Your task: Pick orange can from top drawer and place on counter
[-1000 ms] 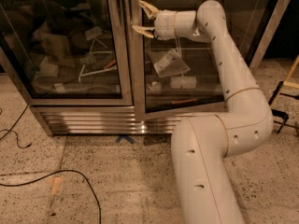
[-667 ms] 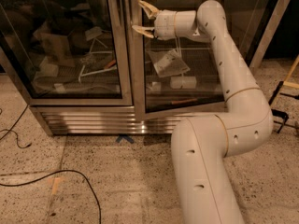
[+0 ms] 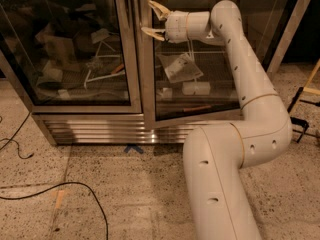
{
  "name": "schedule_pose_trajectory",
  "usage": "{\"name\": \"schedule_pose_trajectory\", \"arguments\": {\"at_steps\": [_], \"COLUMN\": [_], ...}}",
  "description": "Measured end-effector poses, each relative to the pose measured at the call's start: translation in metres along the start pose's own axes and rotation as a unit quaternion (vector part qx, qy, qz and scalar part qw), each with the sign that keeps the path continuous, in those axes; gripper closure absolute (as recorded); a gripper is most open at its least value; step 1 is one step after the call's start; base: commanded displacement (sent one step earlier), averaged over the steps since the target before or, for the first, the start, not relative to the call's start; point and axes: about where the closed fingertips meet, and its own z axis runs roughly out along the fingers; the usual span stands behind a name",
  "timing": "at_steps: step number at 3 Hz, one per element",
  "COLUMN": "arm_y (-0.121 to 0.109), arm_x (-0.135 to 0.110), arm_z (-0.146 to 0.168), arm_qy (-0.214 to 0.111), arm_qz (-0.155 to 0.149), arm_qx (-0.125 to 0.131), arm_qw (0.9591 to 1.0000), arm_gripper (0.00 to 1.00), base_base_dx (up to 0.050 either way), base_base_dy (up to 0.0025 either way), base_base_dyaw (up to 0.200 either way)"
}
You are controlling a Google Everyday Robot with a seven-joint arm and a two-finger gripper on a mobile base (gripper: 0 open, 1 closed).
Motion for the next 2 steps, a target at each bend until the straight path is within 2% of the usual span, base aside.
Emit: {"name": "schedule_pose_trajectory", "arguments": {"at_steps": [1, 2], "arm_y": [-0.0035, -0.0015], "arm_x": [0.0048, 0.0016], "arm_z": [0.0, 0.0002], "arm_qy": [0.0, 0.0], "arm_qz": [0.0, 0.0], "arm_qx": [0.0, 0.0], "arm_qw": [1.0, 1.0], "arm_gripper": [0.81, 0.5], "base_base_dx": [0.0, 0.0], "base_base_dy": [0.0, 0.0], "base_base_dyaw": [0.0, 0.0]}}
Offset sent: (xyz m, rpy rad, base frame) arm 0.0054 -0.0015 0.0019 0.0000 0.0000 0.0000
